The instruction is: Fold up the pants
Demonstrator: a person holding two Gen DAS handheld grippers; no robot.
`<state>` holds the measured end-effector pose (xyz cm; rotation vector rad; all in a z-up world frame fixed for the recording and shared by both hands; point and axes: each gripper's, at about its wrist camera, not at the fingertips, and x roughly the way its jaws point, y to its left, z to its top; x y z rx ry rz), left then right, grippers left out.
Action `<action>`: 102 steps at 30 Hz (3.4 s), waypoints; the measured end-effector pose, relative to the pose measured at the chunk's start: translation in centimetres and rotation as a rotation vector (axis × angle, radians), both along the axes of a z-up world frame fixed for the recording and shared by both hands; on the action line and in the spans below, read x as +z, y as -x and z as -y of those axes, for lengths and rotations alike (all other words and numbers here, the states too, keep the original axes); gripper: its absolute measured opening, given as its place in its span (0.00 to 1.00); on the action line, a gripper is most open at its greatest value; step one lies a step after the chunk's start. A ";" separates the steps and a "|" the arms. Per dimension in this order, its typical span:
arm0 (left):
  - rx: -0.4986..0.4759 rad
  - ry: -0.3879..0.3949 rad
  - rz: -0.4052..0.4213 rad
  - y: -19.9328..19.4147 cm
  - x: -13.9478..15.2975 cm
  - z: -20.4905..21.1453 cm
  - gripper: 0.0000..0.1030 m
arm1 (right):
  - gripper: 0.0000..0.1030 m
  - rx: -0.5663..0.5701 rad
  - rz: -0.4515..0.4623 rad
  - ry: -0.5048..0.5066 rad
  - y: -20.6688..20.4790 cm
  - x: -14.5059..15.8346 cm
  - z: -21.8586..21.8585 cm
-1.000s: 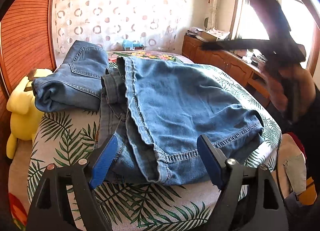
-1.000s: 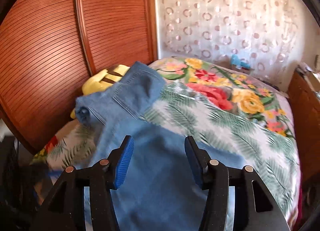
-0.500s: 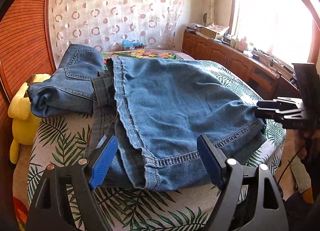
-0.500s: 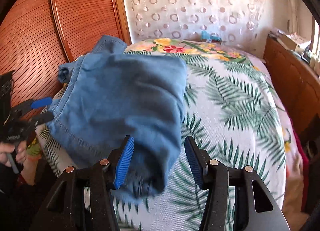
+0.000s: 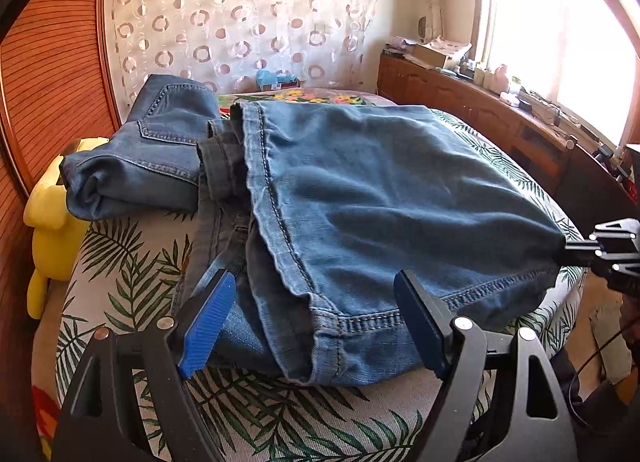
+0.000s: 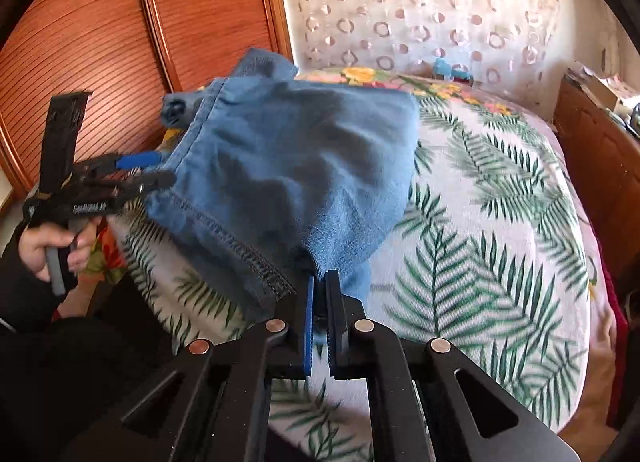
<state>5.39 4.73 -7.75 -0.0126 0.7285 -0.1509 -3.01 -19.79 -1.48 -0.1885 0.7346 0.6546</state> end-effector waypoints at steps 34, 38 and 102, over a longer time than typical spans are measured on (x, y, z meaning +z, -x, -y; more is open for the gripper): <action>-0.017 0.003 -0.027 -0.2 -1.5 1.1 0.83 | 0.58 -0.179 -0.114 -0.125 -7.1 -2.5 -1.1; -0.011 -0.003 -0.036 0.0 -2.2 0.8 0.83 | 0.37 -0.137 -0.155 -0.180 -7.3 -2.6 -1.2; 0.117 0.004 -0.009 1.1 -0.9 -7.2 0.60 | 0.54 0.085 0.092 -0.038 -14.7 2.7 -19.1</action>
